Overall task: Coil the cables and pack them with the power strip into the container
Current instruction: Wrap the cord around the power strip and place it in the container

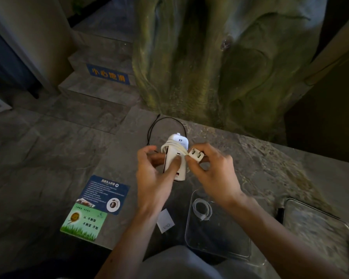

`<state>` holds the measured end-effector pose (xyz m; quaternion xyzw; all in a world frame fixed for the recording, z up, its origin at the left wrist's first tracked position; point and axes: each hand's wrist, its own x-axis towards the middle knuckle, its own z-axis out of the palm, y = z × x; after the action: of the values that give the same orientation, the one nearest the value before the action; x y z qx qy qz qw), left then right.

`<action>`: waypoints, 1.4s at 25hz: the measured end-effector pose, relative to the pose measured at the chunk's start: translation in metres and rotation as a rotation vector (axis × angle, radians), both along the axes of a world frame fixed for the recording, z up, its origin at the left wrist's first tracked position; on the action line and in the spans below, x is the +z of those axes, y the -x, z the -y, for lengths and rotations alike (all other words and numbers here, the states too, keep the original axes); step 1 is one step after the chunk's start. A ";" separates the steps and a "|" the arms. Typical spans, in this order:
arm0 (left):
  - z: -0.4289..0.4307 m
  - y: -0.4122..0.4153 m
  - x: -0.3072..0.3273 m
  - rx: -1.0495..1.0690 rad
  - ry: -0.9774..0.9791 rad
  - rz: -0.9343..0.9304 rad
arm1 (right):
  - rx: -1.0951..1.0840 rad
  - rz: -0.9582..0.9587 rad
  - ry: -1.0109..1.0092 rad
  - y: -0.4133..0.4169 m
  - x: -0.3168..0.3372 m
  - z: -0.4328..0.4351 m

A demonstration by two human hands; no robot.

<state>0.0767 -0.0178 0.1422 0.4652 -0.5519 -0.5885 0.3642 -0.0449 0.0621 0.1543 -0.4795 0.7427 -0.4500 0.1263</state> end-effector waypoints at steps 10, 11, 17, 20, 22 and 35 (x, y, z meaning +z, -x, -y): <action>0.008 -0.005 0.001 -0.333 0.004 0.001 | 0.013 0.027 0.011 0.012 0.001 -0.005; 0.008 -0.005 0.001 -0.342 0.013 0.004 | -0.007 0.037 0.005 0.014 0.001 -0.006; 0.004 -0.005 0.000 -0.455 -0.004 -0.061 | -0.024 -0.014 0.016 0.014 0.003 -0.008; 0.001 0.000 -0.003 -0.398 0.062 -0.080 | -0.027 -0.052 0.037 0.012 0.000 -0.011; 0.000 0.004 -0.007 -0.322 0.088 -0.083 | -0.012 -0.086 0.051 0.012 -0.002 -0.011; 0.004 0.019 -0.015 -0.111 -0.142 -0.001 | 0.231 -0.103 0.044 0.000 -0.016 -0.019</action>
<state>0.0579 -0.0217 0.1269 0.4581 -0.5339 -0.6455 0.2974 -0.0445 0.0812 0.1384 -0.5868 0.6781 -0.4235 0.1284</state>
